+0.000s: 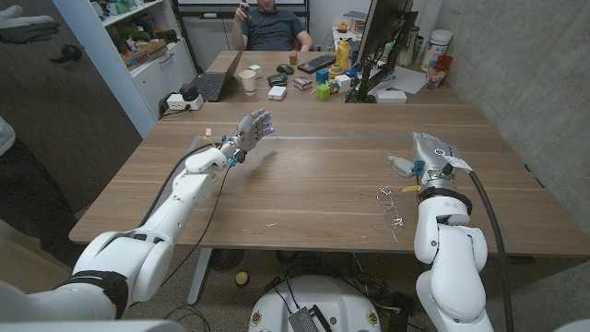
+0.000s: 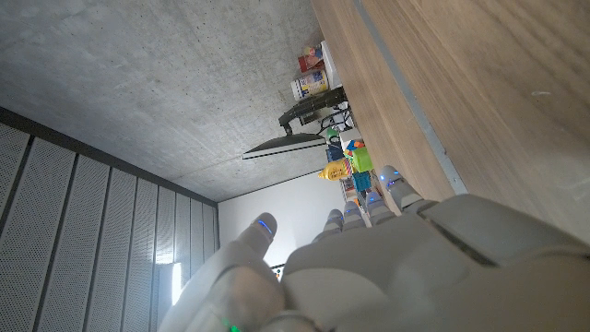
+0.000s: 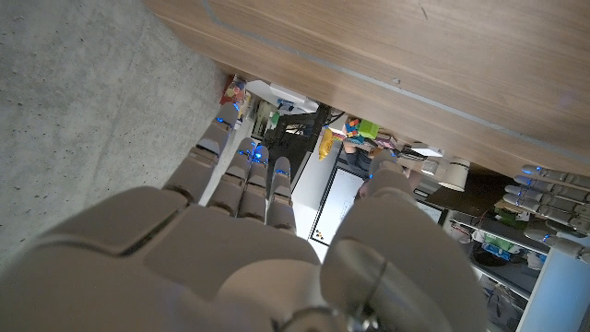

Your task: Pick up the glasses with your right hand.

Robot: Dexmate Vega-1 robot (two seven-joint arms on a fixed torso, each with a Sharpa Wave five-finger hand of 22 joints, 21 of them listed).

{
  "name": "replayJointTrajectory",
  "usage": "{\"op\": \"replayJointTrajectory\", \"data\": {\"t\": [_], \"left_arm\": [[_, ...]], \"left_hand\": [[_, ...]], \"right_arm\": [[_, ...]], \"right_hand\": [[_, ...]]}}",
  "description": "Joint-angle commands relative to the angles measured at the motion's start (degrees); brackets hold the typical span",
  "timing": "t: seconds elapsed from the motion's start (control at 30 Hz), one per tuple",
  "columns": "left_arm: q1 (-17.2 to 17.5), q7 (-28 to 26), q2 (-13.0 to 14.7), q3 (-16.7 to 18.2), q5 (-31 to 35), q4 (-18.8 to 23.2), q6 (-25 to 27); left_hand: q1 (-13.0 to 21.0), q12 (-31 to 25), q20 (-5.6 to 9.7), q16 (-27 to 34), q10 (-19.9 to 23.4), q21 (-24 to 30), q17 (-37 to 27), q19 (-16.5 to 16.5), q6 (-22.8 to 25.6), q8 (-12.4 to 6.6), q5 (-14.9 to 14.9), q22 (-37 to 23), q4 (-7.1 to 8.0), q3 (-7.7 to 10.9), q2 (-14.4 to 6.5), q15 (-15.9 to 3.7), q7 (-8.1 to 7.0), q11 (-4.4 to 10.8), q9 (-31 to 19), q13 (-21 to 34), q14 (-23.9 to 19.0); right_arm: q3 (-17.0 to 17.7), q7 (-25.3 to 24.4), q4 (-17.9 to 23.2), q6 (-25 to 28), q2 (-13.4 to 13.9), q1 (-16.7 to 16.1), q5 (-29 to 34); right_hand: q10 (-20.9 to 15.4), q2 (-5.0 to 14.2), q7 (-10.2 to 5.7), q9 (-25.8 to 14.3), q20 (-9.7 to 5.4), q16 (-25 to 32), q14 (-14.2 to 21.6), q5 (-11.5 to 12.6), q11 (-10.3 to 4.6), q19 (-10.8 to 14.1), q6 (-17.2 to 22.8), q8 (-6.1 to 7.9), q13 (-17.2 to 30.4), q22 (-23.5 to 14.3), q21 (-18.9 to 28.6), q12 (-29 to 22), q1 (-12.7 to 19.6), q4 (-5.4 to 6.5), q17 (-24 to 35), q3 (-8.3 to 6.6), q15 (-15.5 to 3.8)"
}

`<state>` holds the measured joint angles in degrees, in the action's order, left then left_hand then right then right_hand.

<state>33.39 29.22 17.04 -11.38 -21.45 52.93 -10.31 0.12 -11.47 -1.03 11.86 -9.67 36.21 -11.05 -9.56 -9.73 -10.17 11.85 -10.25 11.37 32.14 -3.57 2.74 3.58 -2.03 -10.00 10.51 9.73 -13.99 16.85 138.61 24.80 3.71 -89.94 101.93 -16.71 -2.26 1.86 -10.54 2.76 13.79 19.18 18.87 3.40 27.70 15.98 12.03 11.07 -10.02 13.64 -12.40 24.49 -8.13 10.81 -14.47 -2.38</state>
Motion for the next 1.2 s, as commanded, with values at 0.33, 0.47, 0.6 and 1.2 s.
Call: {"op": "replayJointTrajectory", "data": {"t": [0.33,0.47,0.6,1.2], "left_arm": [[-0.6,0.6,0.1,-0.3,0.3,-0.4,0.3],[-0.2,0.5,0.3,-0.3,0.2,0.4,0.6],[0.2,0.2,0.5,-0.2,0.2,1.1,0.8],[1.0,-0.4,1.1,-0.6,-0.1,3.3,1.8]], "left_hand": [[0.0,0.0,-0.28,0.1,-10.1,-0.3,-0.3,-9.0,-5.5,-0.26,0.4,-0.2,-0.11,-0.24,-7.2,0.14,0.04,-0.05,-0.1,0.2,12.6],[-0.1,0.0,-0.28,0.1,-10.2,-0.4,-0.3,-9.1,-5.5,-0.25,0.4,-0.2,-0.11,-0.26,-7.2,0.12,0.07,0.03,-0.1,0.2,12.6],[-0.1,0.0,-0.28,0.1,-10.1,-0.4,-0.3,-9.1,-5.5,-0.26,0.4,-0.2,-0.11,-0.28,-7.2,0.05,0.07,-0.16,-0.1,0.2,12.6],[-0.1,0.0,-0.27,0.1,-10.2,-0.6,-0.3,-9.1,-5.5,-0.29,0.4,-0.2,-0.11,-0.39,-7.2,0.05,0.05,-0.09,-0.1,0.2,12.6]], "right_arm": [[-2.4,7.0,-2.5,1.0,1.1,1.3,1.1],[-2.5,7.9,-3.4,1.2,1.4,2.1,1.8],[-2.7,8.6,-4.3,1.6,1.5,2.7,2.7],[-2.2,13.8,-7.0,3.6,1.3,3.8,3.4]], "right_hand": [[-0.2,0.7,-0.5,-0.1,-0.88,0.0,0.2,0.9,-0.58,0.2,0.1,-0.53,0.3,-0.3,-0.6,0.5,3.8,-0.89,0.6,-0.62,-1.19],[0.2,0.54,-1.2,-0.1,-1.18,-0.2,-0.3,1.1,-1.2,-0.1,-0.3,-0.74,0.4,-0.3,-0.9,0.7,5.6,-1.39,0.7,-0.75,-1.48],[0.5,0.43,-2.11,-0.1,-1.99,-0.3,-0.6,1.4,-2.2,-0.3,-0.5,-0.8,0.5,-0.3,-1.1,0.9,8.0,-1.86,0.8,-0.98,-2.15],[-0.9,0.36,-3.16,-0.2,-3.06,0.3,0.1,1.6,-3.04,-0.4,0.8,-0.39,0.7,-0.4,-1.4,0.4,13.6,-1.4,1.6,-0.53,-3.43]]}}
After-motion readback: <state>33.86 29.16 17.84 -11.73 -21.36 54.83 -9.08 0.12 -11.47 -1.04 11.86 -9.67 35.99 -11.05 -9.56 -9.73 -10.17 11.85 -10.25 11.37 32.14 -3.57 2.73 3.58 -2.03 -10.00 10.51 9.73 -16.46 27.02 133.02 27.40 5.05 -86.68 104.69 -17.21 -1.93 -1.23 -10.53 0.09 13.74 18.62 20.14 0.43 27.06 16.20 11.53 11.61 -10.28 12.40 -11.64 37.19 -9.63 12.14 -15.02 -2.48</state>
